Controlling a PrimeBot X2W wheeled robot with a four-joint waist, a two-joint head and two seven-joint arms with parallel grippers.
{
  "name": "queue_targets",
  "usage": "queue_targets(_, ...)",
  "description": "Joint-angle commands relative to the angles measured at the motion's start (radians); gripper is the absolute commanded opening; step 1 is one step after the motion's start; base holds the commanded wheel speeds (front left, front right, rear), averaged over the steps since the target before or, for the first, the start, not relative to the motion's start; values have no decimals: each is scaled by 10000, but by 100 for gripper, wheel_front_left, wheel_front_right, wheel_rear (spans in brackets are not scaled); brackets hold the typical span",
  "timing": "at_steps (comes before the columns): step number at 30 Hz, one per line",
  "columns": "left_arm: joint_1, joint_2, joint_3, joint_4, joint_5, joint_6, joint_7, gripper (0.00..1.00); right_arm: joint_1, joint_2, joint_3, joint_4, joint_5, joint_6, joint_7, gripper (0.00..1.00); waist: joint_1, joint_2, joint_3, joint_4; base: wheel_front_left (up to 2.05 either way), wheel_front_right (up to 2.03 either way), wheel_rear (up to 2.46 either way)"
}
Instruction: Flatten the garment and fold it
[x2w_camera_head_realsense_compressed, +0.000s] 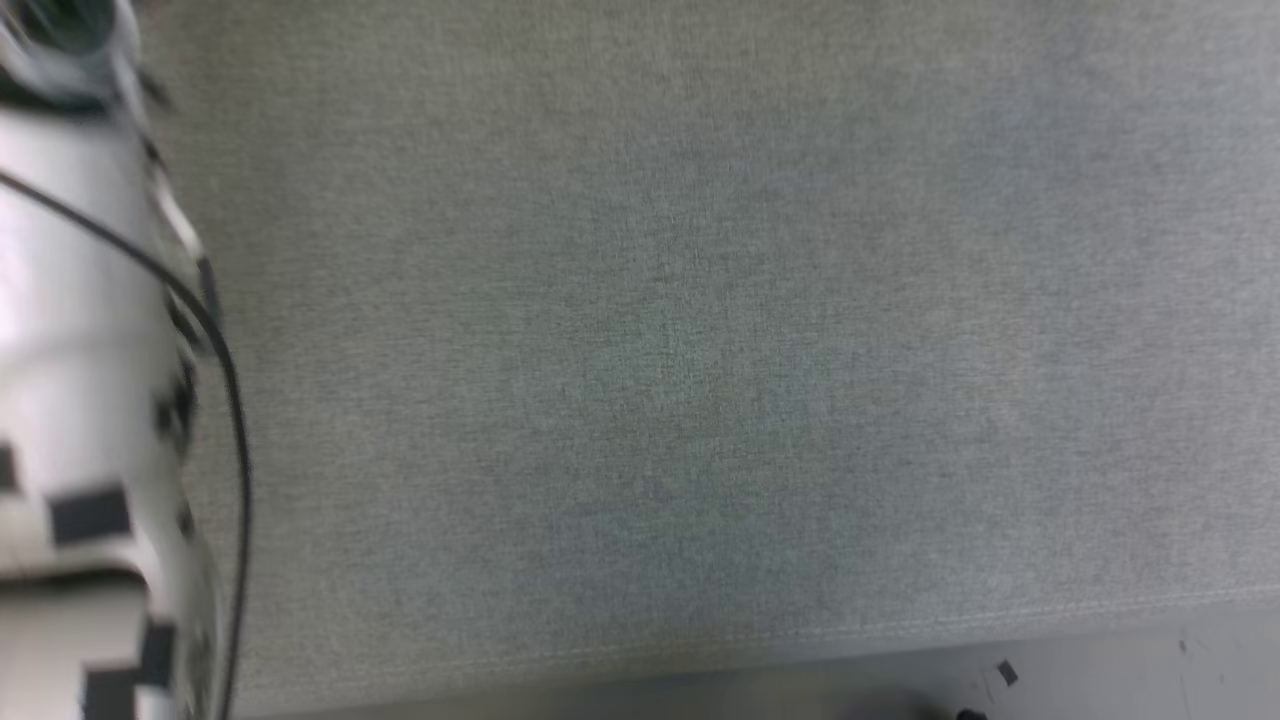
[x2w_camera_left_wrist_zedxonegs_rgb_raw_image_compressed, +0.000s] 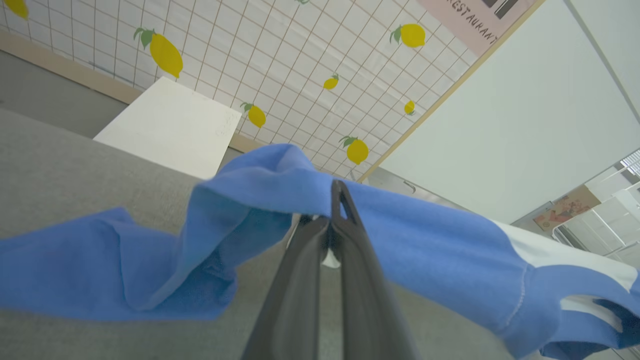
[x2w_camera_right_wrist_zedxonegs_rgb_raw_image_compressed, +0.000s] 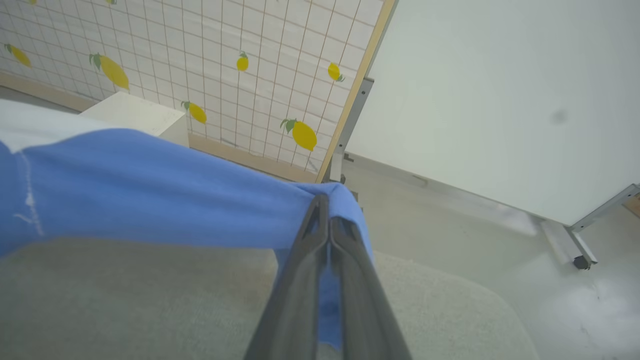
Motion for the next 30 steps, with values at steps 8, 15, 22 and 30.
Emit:
queue_targets(8,4535,309,-897,-1012,118,-426,812,0,4757,-221,-2,-1783,1501,-53,1554,0,-1,0,-1981,252,0,0,0)
queue_targets(15,8042,-131,-1077,-2295,-387,-118,1027,0,8188,142,-862,-3563,1720,-53,2343,0,-1,0,-3002,261,0,0,0)
queue_targets(22,10173,-337,-1574,-2981,-366,82,1165,0,10755,995,-2024,-4479,1501,-53,2609,0,-1,0,-3645,492,0,0,0)
queue_targets(30,11372,-477,-1846,-2898,-457,196,1220,0,12324,1780,-2781,-4275,1140,-53,2424,0,-1,0,-4006,634,0,0,0)
